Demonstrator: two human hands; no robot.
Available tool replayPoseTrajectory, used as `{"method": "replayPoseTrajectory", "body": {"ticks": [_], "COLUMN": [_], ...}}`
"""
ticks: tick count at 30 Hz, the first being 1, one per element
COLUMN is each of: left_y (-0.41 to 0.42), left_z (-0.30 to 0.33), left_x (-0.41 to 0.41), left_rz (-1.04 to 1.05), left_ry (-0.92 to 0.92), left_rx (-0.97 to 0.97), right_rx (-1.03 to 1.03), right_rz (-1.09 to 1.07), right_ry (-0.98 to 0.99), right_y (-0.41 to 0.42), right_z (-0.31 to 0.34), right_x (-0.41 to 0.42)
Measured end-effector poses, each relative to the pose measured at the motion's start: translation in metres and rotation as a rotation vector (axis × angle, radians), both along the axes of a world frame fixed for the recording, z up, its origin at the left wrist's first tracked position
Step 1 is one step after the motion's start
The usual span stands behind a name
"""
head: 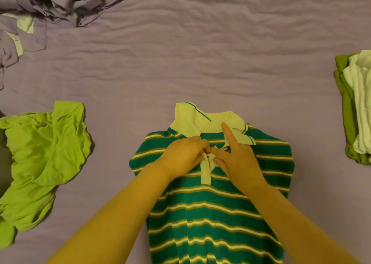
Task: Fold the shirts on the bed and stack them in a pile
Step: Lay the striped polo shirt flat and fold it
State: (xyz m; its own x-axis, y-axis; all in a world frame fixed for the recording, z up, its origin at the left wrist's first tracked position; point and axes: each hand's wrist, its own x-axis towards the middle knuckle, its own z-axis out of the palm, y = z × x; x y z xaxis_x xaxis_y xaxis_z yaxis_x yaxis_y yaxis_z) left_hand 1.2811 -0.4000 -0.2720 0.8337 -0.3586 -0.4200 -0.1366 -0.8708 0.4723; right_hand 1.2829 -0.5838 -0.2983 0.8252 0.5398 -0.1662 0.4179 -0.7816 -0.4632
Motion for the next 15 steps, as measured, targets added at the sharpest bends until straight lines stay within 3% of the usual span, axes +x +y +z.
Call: {"method": "replayPoseTrajectory", "body": {"ticks": [2, 5, 7, 8, 11, 15], "left_y": [-0.001, 0.000, -0.001, -0.001, -0.002, -0.002], "left_z": [-0.001, -0.002, -0.002, -0.001, 0.000, 0.000], "left_x": [-0.001, -0.002, -0.002, -0.001, -0.001, -0.005], "left_rz": [-0.022, -0.057, -0.068, -0.069, -0.062, -0.026], "left_ry": [0.009, 0.028, 0.042, 0.049, 0.056, 0.063], "left_rx": [0.010, 0.043, 0.042, 0.042, 0.040, 0.026], "right_rx": [-0.045, -0.268, -0.230, -0.127, 0.002, -0.103], "right_rz": [-0.124, 0.044, -0.034, -0.179, -0.440, -0.334], "right_ry": [0.136, -0.041, 0.087, 0.175, 0.153, 0.012], "right_y": [0.003, 0.002, -0.002, 0.001, 0.003, 0.021], "right_z": [0.003, 0.009, 0.009, 0.012, 0.005, 0.006], "right_x": [-0.005, -0.026, -0.035, -0.037, -0.039, -0.044]}}
